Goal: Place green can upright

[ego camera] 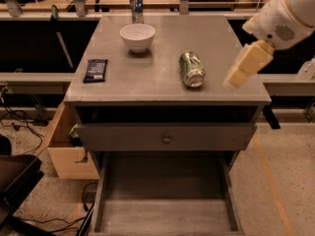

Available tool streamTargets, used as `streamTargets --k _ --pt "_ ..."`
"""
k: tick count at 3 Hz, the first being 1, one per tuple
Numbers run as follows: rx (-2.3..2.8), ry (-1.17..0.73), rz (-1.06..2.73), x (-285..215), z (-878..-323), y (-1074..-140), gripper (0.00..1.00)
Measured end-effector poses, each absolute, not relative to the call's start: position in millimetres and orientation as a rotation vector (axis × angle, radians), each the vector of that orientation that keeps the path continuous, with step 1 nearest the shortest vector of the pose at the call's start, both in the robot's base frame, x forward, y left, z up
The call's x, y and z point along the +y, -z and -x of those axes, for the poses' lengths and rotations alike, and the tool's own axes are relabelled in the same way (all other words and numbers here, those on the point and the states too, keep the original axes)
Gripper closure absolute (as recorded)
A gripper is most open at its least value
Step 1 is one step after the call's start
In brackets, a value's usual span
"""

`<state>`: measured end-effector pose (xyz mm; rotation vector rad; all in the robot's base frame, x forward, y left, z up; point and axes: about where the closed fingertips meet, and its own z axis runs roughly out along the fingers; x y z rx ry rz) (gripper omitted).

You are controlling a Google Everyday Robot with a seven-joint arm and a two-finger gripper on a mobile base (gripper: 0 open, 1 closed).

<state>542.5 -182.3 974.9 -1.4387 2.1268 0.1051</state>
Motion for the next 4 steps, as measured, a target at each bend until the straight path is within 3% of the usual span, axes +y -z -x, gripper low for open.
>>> streamTargets --k 2,4 --pt "2.503 -0.531 1.067 -196.2 -623.8 -915.7 0.0" --pt "2.619 -0.554 0.787 -222.5 -669.8 -909.2 0.0"
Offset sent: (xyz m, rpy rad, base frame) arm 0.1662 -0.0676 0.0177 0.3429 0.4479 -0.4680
